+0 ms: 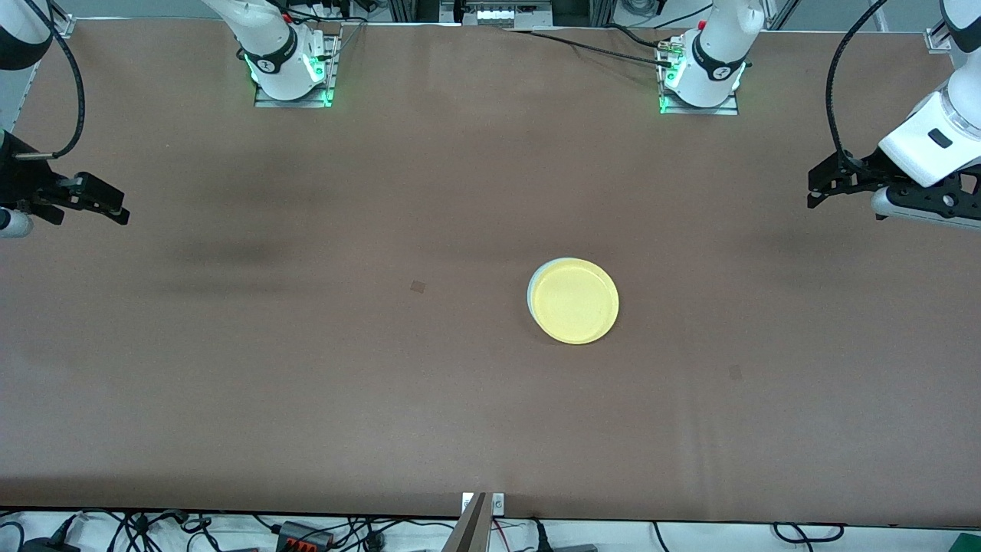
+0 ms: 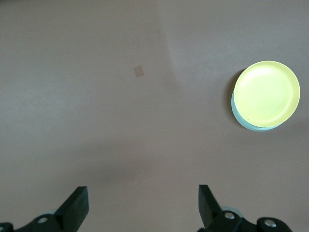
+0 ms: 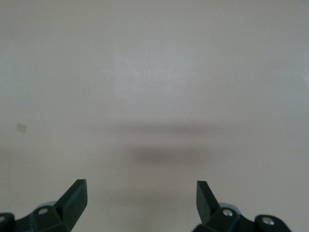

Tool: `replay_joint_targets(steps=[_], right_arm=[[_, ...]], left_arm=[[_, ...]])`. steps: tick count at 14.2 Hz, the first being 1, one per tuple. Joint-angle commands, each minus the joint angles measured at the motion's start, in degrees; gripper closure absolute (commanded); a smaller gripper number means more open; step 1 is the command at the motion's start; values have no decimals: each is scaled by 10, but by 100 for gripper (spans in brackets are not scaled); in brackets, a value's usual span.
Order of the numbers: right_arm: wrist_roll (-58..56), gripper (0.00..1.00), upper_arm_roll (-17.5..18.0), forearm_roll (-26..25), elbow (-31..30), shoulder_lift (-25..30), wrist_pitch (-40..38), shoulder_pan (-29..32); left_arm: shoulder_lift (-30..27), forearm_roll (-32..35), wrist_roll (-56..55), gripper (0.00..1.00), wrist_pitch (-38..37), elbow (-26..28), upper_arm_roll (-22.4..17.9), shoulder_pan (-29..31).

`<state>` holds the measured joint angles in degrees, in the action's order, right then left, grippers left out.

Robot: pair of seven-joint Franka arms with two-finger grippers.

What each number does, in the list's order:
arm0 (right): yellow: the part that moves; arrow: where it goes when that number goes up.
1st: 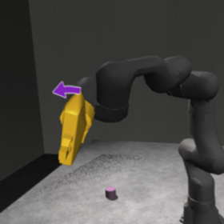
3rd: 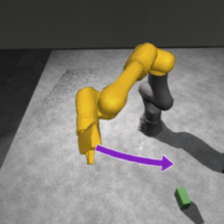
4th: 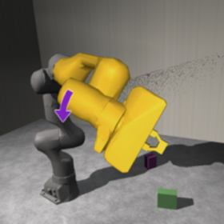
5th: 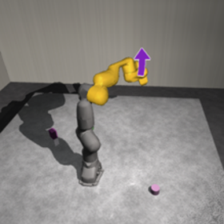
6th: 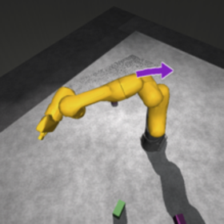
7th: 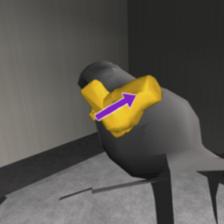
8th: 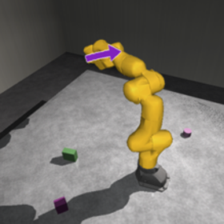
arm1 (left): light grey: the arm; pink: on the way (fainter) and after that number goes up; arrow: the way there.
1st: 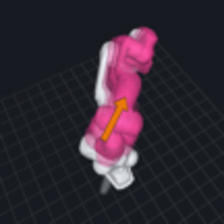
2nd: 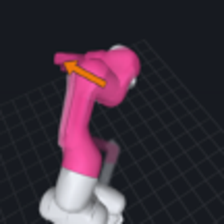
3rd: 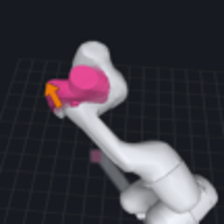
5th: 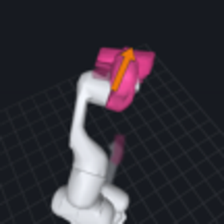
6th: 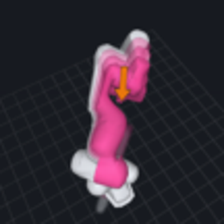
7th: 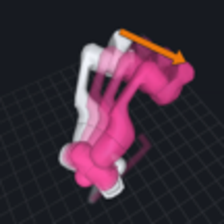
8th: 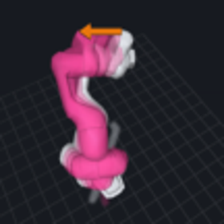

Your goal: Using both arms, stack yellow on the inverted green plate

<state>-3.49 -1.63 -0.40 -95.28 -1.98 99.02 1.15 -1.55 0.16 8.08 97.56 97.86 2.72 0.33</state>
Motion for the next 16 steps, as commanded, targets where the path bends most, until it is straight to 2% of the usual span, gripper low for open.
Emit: replay_joint_targets(steps=[1, 7, 16], right_arm=[[1, 0, 11, -8, -16, 16, 7, 8], [12, 0, 11, -2, -8, 17, -35, 8], [-1, 0, 9, -8, -11, 21, -28, 9]], left_arm=[[8, -1, 3, 0, -14, -20, 1, -2], [8, -1, 2, 0, -15, -19, 1, -2], [8, -1, 3, 0, -15, -20, 2, -2]])
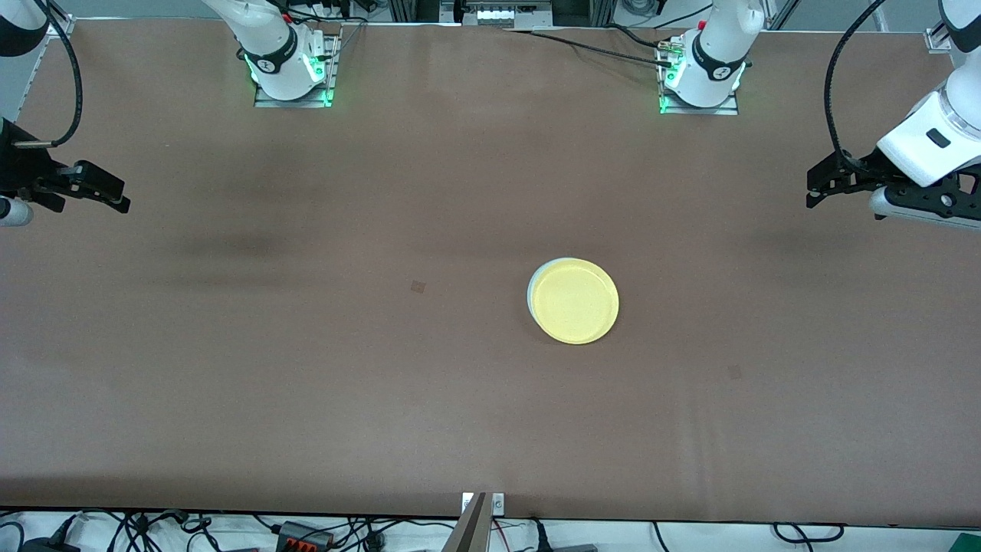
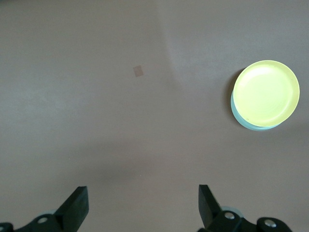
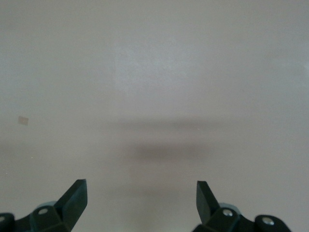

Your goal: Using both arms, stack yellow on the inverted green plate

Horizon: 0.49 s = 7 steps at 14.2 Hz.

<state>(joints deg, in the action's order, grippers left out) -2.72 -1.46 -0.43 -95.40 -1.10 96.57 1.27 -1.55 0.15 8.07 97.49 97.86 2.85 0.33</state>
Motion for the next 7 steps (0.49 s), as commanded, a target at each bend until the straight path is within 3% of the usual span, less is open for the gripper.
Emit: replay_joint_targets(steps=[1, 7], right_arm=[[-9, 0, 8, -8, -10, 14, -3, 7], [-9, 0, 9, -8, -13, 13, -3, 7]], left_arm=[[8, -1, 3, 0, -14, -20, 1, -2], [6, -1, 5, 0, -15, -21, 5, -1]])
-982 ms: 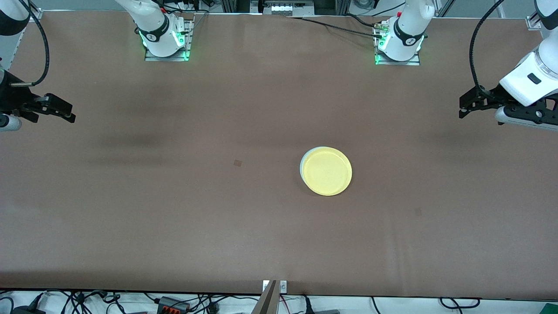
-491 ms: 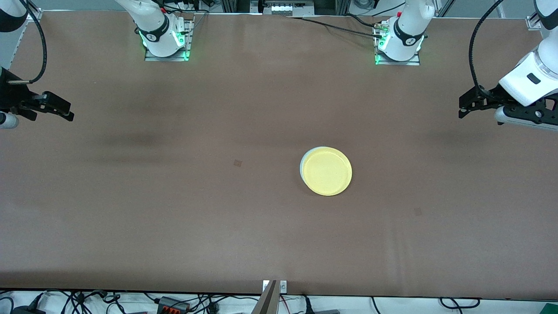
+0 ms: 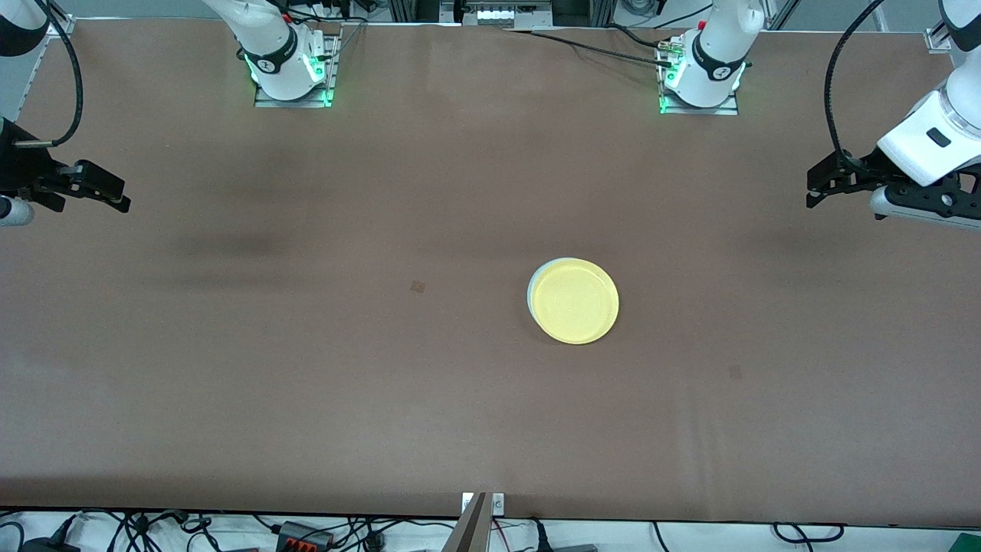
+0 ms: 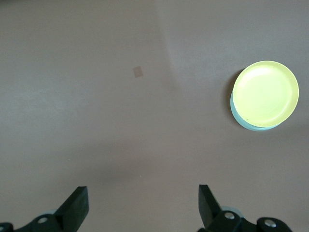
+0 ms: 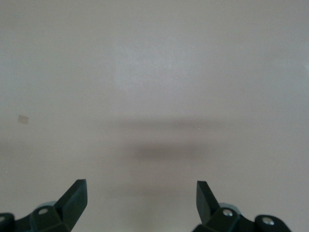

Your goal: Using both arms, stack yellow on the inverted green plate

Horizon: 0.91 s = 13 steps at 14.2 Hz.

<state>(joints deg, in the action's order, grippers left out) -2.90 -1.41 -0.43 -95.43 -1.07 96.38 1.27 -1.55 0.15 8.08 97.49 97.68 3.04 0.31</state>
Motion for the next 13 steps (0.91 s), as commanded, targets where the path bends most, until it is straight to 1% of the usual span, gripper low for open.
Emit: replay_joint_targets(steps=[1, 3, 4, 7, 8, 11, 13], right_arm=[[-7, 0, 9, -8, -13, 12, -1, 7], [-7, 0, 9, -9, -13, 12, -1, 7], [-7, 0, 9, -9, -12, 12, 1, 8], [-8, 0, 6, -9, -12, 12, 2, 10], [-8, 0, 5, -9, -12, 12, 1, 10], [-8, 0, 5, -9, -11, 14, -3, 9], [-8, 0, 5, -9, -10, 16, -3, 9]], left_arm=[[6, 0, 2, 0, -15, -19, 5, -1], [5, -1, 0, 0, -14, -21, 6, -1], [8, 0, 0, 0, -15, -36, 6, -1], [7, 0, 1, 0, -55, -57, 6, -1], [7, 0, 0, 0, -66, -57, 6, -1], [8, -1, -8, 0, -67, -58, 6, -1], [7, -1, -45, 0, -67, -58, 6, -2]])
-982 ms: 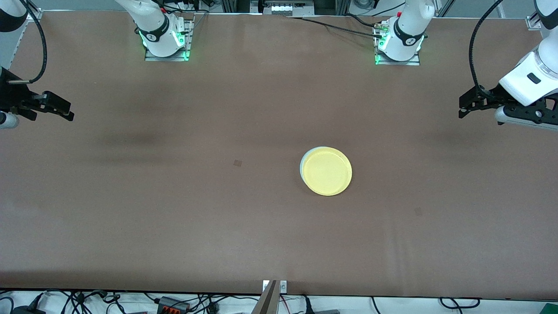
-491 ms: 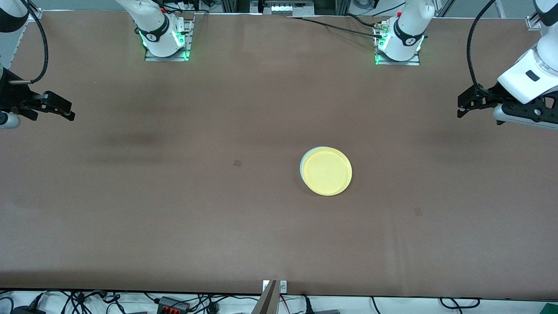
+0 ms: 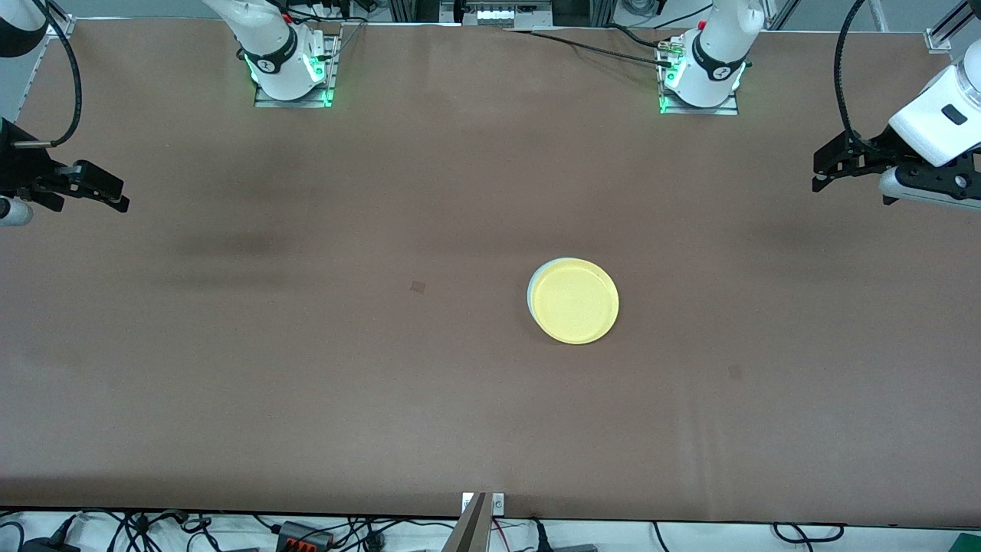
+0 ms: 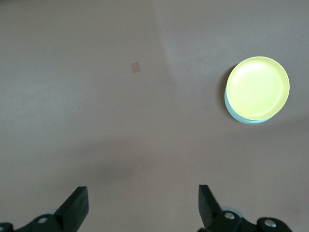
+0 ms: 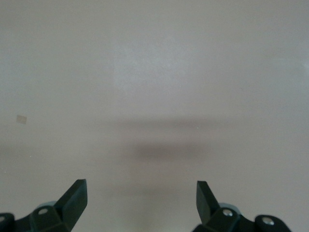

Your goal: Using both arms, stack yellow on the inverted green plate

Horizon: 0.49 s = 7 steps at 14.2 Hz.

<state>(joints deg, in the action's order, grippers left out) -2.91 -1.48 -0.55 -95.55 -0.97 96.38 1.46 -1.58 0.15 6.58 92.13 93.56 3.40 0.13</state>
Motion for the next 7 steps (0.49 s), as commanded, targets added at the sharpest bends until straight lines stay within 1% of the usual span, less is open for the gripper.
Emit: replay_joint_targets(steps=[1, 7], right_arm=[[-8, 0, 6, -8, -9, 15, -2, 7], [-8, 0, 7, -8, -9, 14, -3, 7]], left_arm=[[7, -1, -42, 0, -13, -17, 4, 0], [7, -1, -36, 0, -13, -17, 4, -1]])
